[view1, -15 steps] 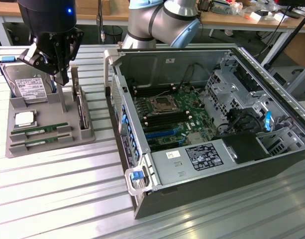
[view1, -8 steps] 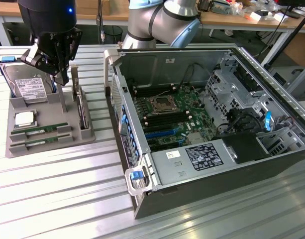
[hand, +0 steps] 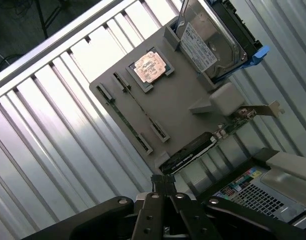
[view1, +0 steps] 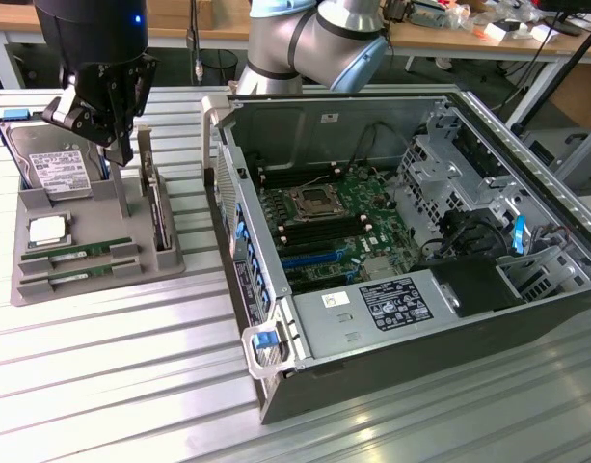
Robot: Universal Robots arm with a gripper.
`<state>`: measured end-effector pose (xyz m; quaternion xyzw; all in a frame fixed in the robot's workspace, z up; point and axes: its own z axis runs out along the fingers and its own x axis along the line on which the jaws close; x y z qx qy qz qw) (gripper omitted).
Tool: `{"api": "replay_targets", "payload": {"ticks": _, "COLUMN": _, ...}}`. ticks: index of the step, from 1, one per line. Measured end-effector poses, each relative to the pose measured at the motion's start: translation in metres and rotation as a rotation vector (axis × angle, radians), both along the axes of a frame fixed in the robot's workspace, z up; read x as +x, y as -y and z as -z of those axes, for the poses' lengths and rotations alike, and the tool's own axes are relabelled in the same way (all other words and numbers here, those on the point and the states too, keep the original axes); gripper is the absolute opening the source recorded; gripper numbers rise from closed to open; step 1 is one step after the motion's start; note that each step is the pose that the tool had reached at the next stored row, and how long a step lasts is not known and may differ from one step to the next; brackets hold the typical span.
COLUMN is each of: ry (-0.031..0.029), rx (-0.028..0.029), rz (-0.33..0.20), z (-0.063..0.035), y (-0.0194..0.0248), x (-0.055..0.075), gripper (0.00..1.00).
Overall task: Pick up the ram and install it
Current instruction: 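Pick up the ram and move it above insertion slot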
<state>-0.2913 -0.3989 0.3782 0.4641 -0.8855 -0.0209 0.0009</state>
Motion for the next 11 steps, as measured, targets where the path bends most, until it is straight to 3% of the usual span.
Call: {"api": "replay_targets", "payload": {"ticks": 11, "ry": 0.0, "rx": 0.0, "rz": -0.098, "z": 0.0001, "y": 0.0, "x": 0.0, "gripper": 0.11}}
